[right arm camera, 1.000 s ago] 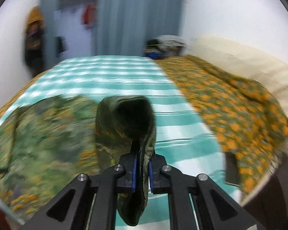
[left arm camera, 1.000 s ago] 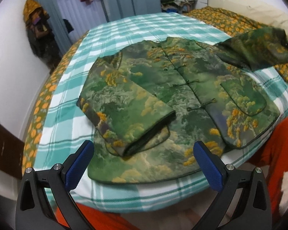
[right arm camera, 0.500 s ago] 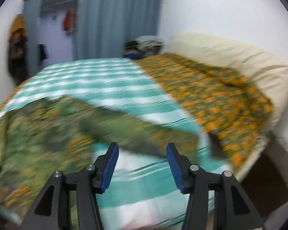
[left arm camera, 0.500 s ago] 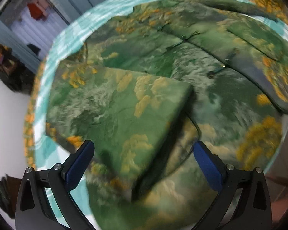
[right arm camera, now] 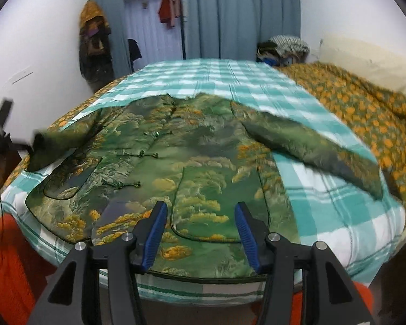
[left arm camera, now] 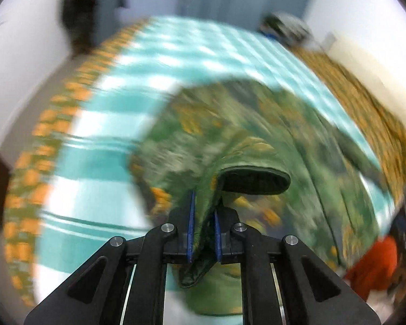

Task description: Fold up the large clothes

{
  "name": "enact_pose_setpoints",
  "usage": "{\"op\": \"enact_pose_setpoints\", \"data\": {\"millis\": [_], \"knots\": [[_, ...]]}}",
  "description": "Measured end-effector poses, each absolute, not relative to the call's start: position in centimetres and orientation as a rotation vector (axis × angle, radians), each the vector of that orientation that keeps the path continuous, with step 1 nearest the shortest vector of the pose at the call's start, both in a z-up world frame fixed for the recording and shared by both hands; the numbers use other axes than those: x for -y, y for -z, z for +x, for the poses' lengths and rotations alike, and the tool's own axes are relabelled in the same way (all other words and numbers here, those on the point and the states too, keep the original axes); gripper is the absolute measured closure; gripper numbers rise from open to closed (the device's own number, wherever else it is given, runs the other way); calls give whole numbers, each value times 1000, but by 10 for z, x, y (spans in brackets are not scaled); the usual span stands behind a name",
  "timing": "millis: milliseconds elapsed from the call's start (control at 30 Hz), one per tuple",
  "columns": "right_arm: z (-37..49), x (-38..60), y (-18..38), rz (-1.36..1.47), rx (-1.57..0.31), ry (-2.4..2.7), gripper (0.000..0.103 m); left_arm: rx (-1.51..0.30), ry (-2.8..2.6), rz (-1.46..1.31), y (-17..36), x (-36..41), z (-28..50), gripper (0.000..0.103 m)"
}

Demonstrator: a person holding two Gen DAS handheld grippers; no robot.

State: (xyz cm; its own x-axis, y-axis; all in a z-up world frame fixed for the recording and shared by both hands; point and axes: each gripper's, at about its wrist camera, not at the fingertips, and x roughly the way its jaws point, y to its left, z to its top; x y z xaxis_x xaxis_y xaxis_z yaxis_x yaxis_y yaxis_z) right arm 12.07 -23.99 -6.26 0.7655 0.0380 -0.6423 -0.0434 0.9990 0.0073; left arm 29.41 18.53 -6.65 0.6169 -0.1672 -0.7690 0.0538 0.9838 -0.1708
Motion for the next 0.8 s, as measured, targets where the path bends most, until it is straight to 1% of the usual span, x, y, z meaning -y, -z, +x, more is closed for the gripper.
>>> {"op": "enact_pose_setpoints", "data": {"millis": [33,133,167,200,267,300,333,433,467,500,533,600,700,767,800], "knots": [[120,239,60,-15,-685,-43,50,-866,54,-143,55,-209,294,88],[120,239,55,-13,-669,-40,50,-783,-204,-218,29,-286,288,79],[121,241,54,-12,-669,-37,50,-756,-275,-249,24,-306,282,70],[122,240,55,-12,-671,-35,50,-730,-337,-284,20,-325,275,59],[125,247,55,4,-683,-30,50,-682,-429,-352,18,-352,256,45],[126,250,55,18,-691,-24,50,-672,-445,-378,21,-357,248,43],[129,259,57,35,-704,-12,50,-683,-435,-396,29,-356,240,43],[134,283,62,69,-743,22,50,-792,-332,-380,64,-325,233,43],[138,294,65,91,-772,29,49,-839,-271,-367,79,-307,231,41],[143,307,71,117,-812,35,45,-880,-213,-363,92,-292,229,36],[146,317,76,139,-843,41,43,-935,-128,-366,110,-269,230,34],[154,339,91,177,-922,61,43,-1042,23,-379,145,-223,236,32],[167,369,118,248,-1063,70,43,-1139,132,-355,177,-178,242,32],[172,377,133,252,-1111,62,43,-1190,209,-331,194,-149,252,32],[173,380,139,255,-1132,64,43,-1218,242,-324,200,-138,258,30]]}}
